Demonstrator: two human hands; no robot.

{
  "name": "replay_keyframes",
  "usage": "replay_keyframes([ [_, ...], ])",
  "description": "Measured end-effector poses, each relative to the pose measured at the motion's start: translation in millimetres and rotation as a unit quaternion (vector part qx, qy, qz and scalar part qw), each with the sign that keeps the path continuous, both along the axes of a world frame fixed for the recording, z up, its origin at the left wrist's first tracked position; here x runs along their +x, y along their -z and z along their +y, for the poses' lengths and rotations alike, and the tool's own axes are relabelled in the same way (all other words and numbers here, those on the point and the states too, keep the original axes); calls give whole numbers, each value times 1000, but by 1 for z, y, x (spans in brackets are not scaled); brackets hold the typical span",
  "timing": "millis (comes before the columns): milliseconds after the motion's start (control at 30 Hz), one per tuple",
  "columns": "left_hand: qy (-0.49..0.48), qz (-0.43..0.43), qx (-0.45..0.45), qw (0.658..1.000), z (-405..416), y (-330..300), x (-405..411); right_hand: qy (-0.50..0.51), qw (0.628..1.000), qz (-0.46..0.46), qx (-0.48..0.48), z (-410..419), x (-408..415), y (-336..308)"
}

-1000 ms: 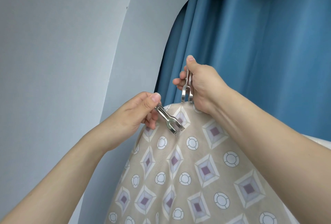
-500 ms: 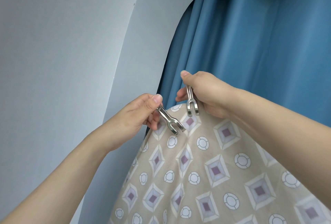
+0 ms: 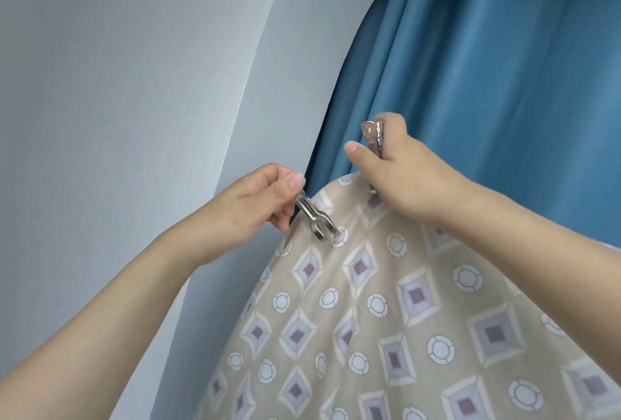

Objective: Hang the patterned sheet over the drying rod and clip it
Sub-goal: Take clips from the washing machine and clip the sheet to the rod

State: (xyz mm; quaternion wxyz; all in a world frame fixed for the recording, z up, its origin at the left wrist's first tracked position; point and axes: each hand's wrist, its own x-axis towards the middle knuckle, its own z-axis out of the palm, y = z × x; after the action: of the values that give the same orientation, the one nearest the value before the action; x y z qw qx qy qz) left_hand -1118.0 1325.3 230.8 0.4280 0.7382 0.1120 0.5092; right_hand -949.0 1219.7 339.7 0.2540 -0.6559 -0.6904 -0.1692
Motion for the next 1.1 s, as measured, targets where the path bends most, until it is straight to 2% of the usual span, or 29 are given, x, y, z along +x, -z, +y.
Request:
replay_keyframes([
  [33,-5,-1,-4,1000,1,4,-5,16,993,-101,64,0,1,4],
  [100,-14,-9,-13,1000,3,13,-13,32,931,-316,178,4,6,9],
  [167,-26,-9,-20,999,4,19,-19,5,859,-479,179,10,10,13],
  [300,-53,8,-26,998,11,34,-28,45,795,-583,163,17,7,14],
  [433,-65,10,-46,997,16,54,-33,16,783,-601,161,15,-1,18],
  [500,-71,11,-56,996,18,62,-35,2,779,-614,129,23,-6,25],
  [567,-72,13,-64,995,20,67,-38,16,792,-608,54,32,-16,33],
  [667,-82,32,-64,994,23,76,-44,39,781,-617,-89,45,-31,44],
  [833,-78,73,-82,991,22,96,-54,16,810,-537,-235,68,-50,62],
  [1000,-82,83,-93,989,26,114,-57,50,796,-541,-267,82,-62,90],
  [1100,-88,55,-83,991,28,126,-54,63,794,-557,-237,78,-63,92],
])
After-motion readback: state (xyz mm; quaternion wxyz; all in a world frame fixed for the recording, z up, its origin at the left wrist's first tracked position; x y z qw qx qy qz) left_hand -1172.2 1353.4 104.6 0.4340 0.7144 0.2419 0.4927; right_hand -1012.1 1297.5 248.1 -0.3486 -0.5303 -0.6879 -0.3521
